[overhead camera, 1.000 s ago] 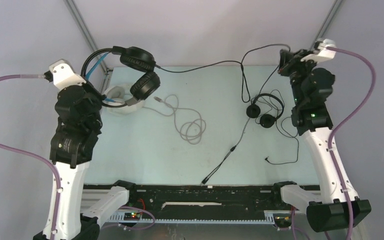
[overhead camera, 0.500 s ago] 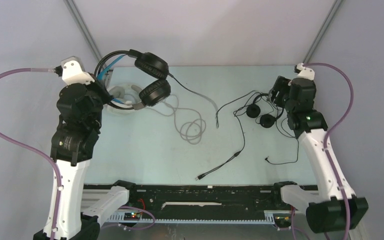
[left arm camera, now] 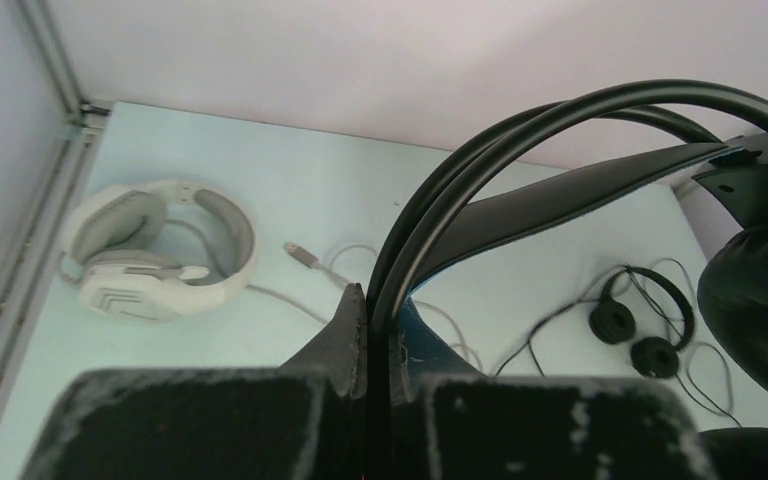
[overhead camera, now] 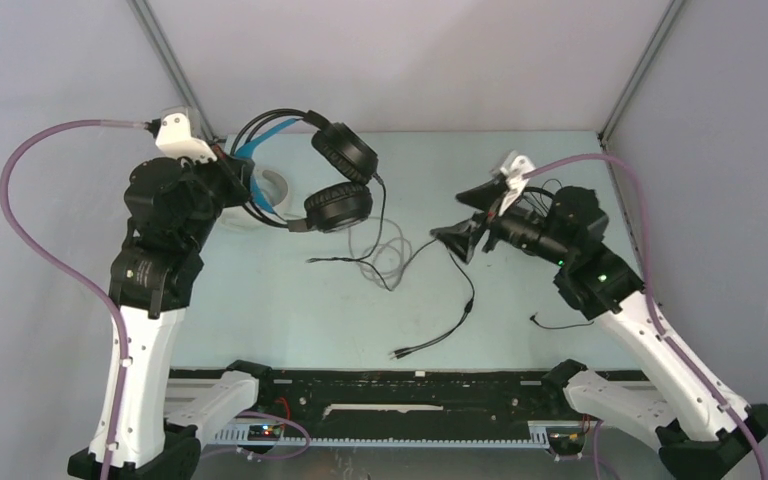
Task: Wrap the headphones
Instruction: Straighten the headphones cable.
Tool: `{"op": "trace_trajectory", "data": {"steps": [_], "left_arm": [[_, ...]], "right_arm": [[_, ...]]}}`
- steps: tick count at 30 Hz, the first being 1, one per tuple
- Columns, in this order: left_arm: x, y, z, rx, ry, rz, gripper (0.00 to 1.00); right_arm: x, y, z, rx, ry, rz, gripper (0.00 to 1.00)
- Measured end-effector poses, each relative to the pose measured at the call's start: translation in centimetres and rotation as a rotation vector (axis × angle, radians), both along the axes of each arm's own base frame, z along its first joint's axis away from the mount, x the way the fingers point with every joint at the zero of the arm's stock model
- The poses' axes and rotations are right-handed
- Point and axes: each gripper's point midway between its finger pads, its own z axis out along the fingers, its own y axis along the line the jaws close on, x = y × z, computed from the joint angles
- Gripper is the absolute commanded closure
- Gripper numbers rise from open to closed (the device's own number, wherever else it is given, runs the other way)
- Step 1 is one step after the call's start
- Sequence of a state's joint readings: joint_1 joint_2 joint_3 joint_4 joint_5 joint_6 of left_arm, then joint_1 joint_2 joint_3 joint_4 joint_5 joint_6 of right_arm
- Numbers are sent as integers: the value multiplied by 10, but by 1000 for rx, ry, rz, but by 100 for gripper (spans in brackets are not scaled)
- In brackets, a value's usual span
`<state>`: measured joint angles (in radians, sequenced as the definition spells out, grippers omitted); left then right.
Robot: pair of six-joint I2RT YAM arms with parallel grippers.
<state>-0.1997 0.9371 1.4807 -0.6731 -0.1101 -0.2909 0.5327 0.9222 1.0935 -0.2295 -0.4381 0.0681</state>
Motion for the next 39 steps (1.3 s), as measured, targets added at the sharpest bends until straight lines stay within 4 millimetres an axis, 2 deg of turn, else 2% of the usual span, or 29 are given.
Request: {"op": "trace_trajectory", "data": {"steps": [2,5,8,12,15,18,25,29,32,39], "left_arm": [[-1,-8,-1,-16,5,-41,100],[-3,-18,0,-41,7,-95,100],[-5,-28,1,-69,11,-143,100],[-7,-40,2,-102,18,-200,100],[-7,-45,4,-122,17,-225,100],[-8,-48,6,-135,17,-238,100],[-7,-53,16,-170,-10,-258,100],[-7,-53,19,-177,-19,-258,100],[-7,-53,20,-188,-21,-257,100],[-7,-53,20,-189,-21,-257,100]], "right_arm": [[-13,23,-9,-6,-28,96,13],[-25,46,-24,-16,-70,189,13],[-33,60,-38,-26,-110,244,13],[-36,70,-44,-33,-151,271,14],[-33,74,-48,-41,-172,257,15],[-30,74,-63,-62,-158,234,16],[-34,72,-121,-128,-78,219,17],[-39,72,-144,-153,-42,232,20],[-41,72,-153,-167,-24,237,21],[-44,72,-160,-170,-4,241,21]]}}
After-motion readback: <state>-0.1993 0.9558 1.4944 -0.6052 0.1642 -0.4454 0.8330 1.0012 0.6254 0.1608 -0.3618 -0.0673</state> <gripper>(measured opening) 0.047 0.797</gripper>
